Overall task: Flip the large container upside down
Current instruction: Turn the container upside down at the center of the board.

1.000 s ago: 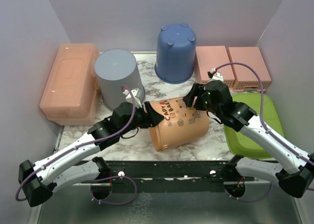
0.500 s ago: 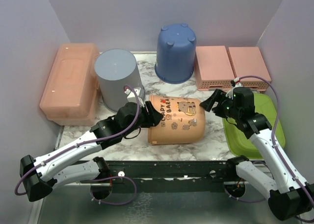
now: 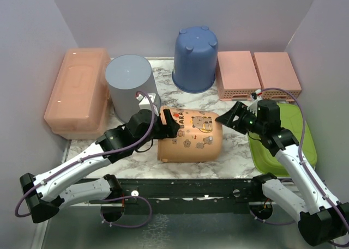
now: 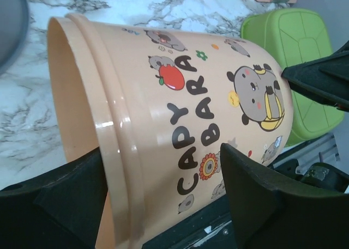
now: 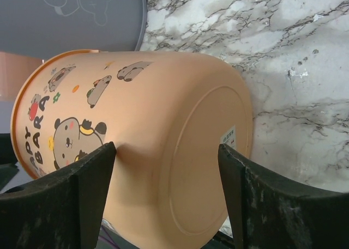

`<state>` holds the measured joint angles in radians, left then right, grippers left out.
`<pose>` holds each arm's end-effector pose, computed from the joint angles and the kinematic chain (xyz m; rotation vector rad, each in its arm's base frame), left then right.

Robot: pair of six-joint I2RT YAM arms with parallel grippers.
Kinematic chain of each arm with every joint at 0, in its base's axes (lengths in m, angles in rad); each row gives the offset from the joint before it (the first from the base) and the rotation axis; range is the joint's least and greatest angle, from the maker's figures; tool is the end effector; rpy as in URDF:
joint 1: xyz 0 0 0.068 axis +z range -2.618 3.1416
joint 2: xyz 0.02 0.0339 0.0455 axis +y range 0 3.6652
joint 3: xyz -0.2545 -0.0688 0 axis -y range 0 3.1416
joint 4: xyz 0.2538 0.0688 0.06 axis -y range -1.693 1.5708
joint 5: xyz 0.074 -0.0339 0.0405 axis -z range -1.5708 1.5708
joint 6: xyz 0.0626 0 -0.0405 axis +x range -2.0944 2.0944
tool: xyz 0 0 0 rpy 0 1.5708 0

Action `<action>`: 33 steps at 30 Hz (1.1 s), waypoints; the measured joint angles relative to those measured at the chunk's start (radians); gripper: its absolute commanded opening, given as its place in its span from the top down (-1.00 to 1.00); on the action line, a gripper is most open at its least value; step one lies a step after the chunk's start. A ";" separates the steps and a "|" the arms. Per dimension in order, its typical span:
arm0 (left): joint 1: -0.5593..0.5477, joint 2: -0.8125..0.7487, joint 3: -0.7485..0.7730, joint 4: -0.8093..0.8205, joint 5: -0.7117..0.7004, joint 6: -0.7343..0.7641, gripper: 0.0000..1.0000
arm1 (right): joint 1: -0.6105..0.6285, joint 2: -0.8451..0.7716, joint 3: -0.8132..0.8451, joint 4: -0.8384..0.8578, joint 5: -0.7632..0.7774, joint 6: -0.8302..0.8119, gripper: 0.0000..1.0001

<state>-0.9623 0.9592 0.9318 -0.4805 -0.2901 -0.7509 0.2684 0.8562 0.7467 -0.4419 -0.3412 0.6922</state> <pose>0.1555 -0.1918 0.3097 0.0429 2.1430 -0.7443 0.2117 0.0800 0.2680 0.2579 2.2150 0.9124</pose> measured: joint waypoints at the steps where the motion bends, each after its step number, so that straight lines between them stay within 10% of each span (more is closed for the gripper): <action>1: 0.000 -0.006 0.014 -0.015 -0.013 0.003 -0.60 | 0.000 0.000 0.000 0.000 -0.002 0.001 -0.53; 14: 0.000 -0.019 0.089 -0.174 -0.101 0.042 0.51 | 0.000 0.004 0.000 0.008 -0.101 0.015 -0.51; 33: 0.018 -0.026 -0.030 -0.091 -0.058 0.050 0.72 | -0.021 -0.032 0.217 0.014 -0.251 -0.011 -0.41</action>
<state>-0.9443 0.9329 0.9020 -0.5713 -0.3481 -0.7010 0.2474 0.8246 0.9638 -0.4274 -0.5926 0.6811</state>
